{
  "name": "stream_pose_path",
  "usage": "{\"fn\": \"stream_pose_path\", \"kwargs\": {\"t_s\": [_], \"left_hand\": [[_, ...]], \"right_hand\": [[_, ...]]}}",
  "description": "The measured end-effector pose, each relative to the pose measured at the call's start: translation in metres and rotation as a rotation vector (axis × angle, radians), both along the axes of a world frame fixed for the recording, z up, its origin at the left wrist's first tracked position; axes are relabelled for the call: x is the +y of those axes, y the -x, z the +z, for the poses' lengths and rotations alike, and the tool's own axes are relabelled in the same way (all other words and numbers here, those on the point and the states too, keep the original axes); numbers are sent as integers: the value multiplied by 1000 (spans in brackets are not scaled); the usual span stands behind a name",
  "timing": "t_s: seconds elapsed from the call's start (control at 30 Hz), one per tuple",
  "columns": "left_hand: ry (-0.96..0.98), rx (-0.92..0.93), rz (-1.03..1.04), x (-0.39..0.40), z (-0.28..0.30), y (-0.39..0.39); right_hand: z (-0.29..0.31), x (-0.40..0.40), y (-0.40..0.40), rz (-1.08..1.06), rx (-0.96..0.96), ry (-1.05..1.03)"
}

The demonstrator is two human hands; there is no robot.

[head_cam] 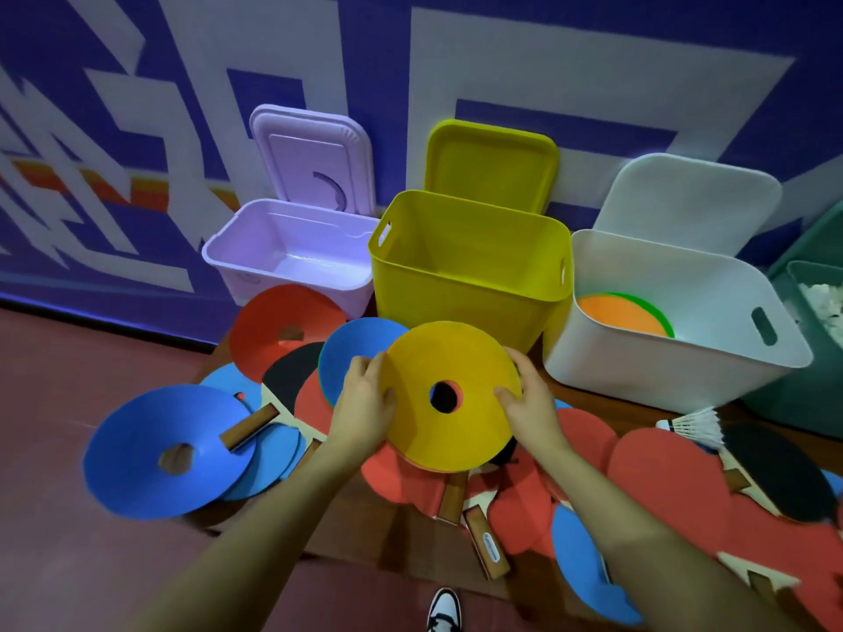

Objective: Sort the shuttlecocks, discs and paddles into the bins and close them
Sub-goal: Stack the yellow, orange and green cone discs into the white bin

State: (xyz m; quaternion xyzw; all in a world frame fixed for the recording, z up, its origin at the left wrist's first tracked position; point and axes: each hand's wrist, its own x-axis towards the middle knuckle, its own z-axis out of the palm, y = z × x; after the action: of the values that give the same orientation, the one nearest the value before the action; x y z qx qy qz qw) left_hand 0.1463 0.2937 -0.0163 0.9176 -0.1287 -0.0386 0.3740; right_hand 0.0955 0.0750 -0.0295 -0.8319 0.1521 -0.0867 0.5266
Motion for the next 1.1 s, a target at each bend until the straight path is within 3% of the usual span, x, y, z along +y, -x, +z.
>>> {"fn": "stream_pose_path", "kwargs": {"t_s": [0.4, 0.73, 0.9, 1.1], "left_hand": [[159, -230, -186, -57, 75, -30], [182, -314, -317, -216, 117, -71], [160, -293, -284, -304, 111, -94], [83, -243, -288, -359, 68, -114]], "right_hand": [[80, -49, 7, -160, -239, 59], [130, -196, -15, -312, -313, 172], [126, -275, -42, -325, -257, 209], [83, -328, -62, -256, -42, 265]]}}
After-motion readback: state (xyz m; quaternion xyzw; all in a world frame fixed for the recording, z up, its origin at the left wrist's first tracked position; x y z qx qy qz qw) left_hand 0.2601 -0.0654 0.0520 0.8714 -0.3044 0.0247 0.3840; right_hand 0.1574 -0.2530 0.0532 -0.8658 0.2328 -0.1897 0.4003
